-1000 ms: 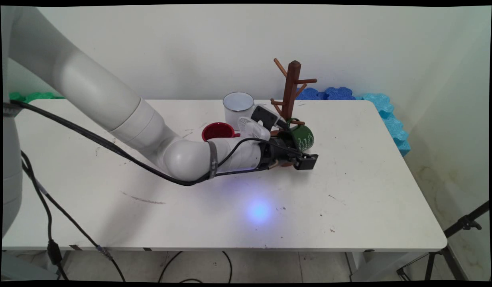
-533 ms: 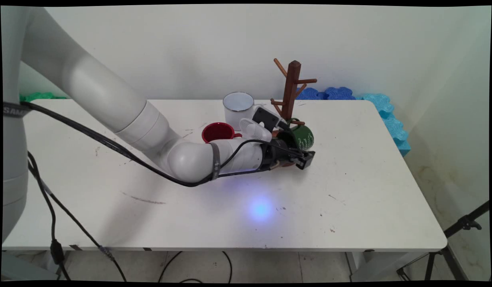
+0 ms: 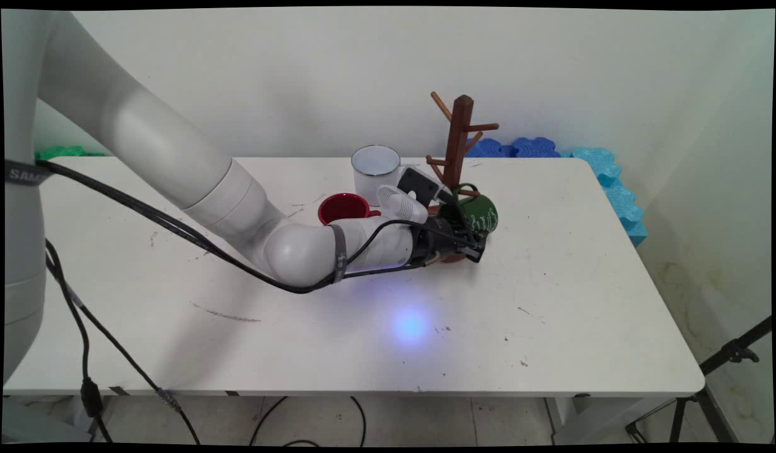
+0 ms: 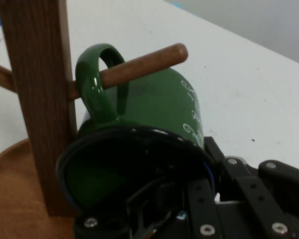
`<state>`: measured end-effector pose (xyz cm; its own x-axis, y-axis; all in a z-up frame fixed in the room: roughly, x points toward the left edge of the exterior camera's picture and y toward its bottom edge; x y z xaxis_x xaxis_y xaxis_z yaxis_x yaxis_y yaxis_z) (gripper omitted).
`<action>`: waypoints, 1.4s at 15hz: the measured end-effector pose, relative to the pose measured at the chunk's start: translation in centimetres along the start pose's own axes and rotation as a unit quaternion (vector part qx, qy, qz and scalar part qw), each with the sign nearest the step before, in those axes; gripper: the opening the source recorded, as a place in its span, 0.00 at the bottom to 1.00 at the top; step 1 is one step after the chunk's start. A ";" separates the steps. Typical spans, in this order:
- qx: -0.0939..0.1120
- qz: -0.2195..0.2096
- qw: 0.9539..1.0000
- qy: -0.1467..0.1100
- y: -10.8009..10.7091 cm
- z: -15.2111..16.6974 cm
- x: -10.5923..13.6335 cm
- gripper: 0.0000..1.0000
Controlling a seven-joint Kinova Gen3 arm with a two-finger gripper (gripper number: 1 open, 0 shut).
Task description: Place the picked object on the table
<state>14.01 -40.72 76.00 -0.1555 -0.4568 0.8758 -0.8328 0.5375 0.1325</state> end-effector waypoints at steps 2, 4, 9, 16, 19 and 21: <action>0.001 0.002 1.000 0.003 -0.4 0.1 0.3 0.00; -0.001 0.004 1.000 0.006 -0.3 -0.1 0.7 0.00; -0.015 0.003 1.000 0.012 0.4 -1.2 1.7 0.00; -0.047 0.001 0.999 0.014 2.2 -3.5 2.7 0.00; -0.061 0.000 0.998 0.013 2.9 -4.7 3.1 0.00; -0.069 0.001 0.998 0.011 3.4 -5.5 3.5 0.00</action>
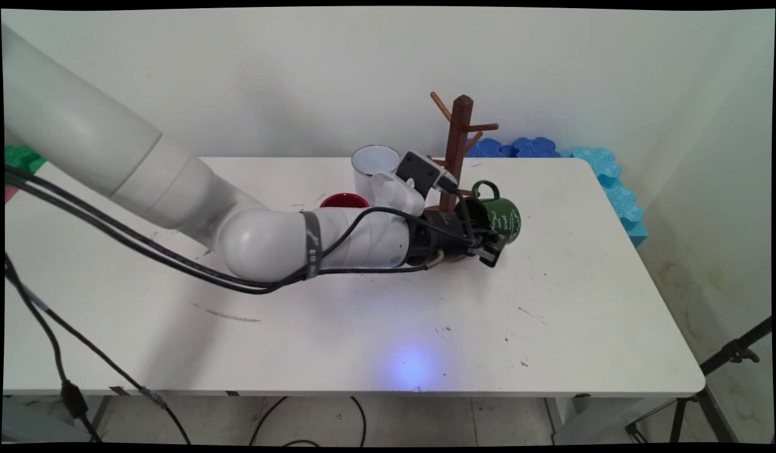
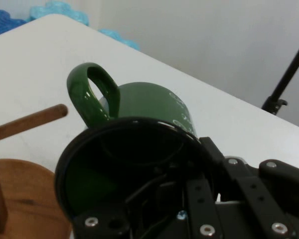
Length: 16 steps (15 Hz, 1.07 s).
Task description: Place the picked object on the table
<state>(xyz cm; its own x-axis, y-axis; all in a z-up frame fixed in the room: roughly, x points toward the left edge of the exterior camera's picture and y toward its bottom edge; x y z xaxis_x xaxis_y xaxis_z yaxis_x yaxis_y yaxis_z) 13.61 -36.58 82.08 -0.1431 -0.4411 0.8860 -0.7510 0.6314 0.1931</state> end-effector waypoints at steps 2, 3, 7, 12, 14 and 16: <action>-0.007 0.004 1.000 -0.006 0.3 -0.9 0.3 0.00; -0.010 0.008 1.000 -0.010 0.6 -1.5 0.3 0.00; -0.022 0.033 0.999 -0.034 0.2 -3.6 0.9 0.00; -0.034 0.069 0.995 -0.071 -1.1 -6.4 2.6 0.00; -0.040 0.087 0.992 -0.087 -1.6 -7.6 3.4 0.00; -0.044 0.103 0.988 -0.110 -2.2 -8.6 4.1 0.00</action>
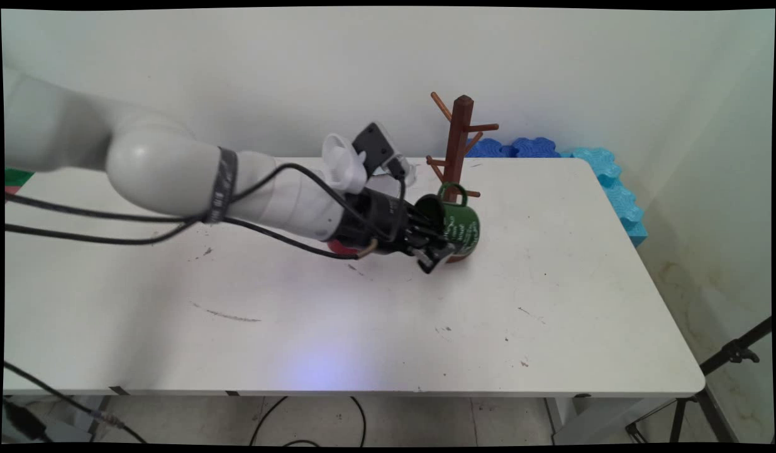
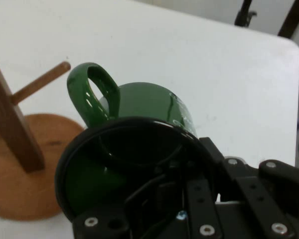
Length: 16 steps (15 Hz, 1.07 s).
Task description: Place the picked object on the table
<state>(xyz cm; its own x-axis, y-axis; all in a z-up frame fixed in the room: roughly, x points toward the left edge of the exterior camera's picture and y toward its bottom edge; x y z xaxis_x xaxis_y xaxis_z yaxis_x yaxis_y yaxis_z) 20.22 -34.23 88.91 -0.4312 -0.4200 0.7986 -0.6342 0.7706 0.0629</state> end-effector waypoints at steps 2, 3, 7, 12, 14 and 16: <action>-0.005 0.013 1.000 -0.025 -0.5 -1.0 0.2 0.00; -0.010 0.022 0.999 -0.036 -0.7 -1.4 0.3 0.00; -0.031 0.063 0.993 -0.091 -1.6 -3.3 0.8 0.00; -0.045 0.107 0.978 -0.172 -3.1 -5.3 0.7 0.00; -0.048 0.122 0.971 -0.199 -3.5 -5.7 0.7 0.00; -0.052 0.135 0.964 -0.223 -3.9 -5.9 0.6 0.00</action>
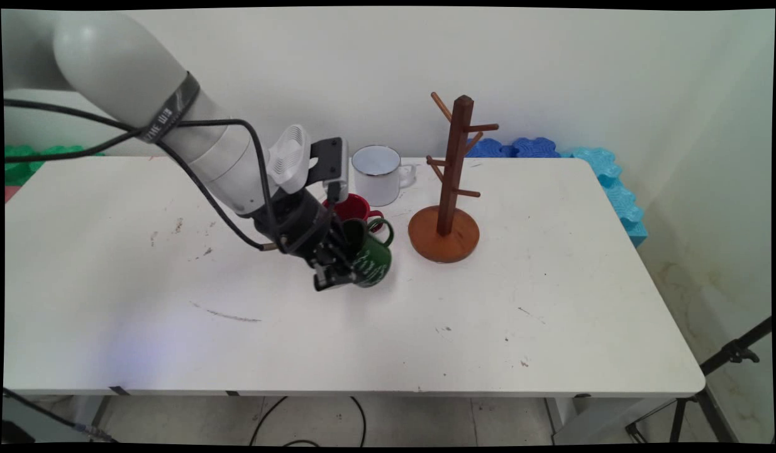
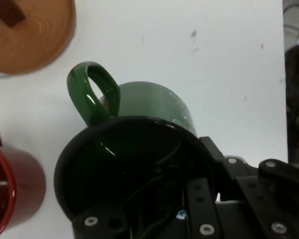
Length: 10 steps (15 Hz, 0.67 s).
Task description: Place the picked object on the table
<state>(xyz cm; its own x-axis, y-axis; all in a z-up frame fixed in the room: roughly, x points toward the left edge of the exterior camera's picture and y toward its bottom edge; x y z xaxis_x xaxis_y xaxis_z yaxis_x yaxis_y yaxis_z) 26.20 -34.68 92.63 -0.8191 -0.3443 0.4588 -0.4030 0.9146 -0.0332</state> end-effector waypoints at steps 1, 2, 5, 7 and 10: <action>-0.002 0.008 1.000 -0.012 -0.2 0.0 -0.1 0.00; -0.003 0.016 1.000 -0.024 -0.3 0.1 -0.2 0.00; -0.007 0.040 0.998 -0.054 -0.6 0.7 -0.3 0.00; -0.011 0.055 0.996 -0.072 -0.7 1.3 0.0 0.00; -0.015 0.071 0.993 -0.095 -0.8 2.3 0.5 0.00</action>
<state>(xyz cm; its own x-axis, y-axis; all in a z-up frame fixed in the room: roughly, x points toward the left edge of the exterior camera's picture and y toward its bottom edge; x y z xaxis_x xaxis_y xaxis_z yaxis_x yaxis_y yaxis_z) 25.22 -36.06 90.87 -0.9302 -0.2423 0.2758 -0.2676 0.9618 -0.0576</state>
